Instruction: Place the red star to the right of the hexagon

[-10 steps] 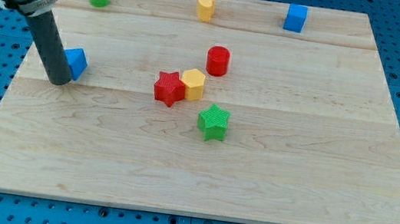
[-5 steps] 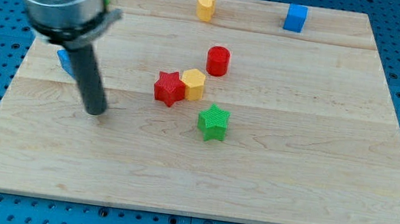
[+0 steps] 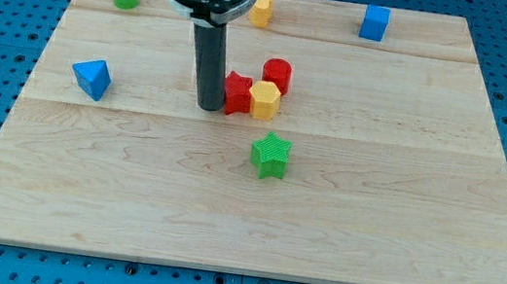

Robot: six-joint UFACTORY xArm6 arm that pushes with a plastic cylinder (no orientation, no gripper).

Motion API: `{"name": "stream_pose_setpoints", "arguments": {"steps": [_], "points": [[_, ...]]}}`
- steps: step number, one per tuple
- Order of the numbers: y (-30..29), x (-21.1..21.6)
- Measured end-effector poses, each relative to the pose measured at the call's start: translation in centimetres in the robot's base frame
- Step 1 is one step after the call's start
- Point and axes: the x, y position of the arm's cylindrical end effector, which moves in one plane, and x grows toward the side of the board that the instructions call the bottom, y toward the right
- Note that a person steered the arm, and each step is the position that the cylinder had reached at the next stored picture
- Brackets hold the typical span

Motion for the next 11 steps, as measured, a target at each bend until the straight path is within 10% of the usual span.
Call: {"name": "stream_pose_setpoints", "arguments": {"steps": [7, 11], "points": [[9.5, -7.1], [21.3, -1.6]]}}
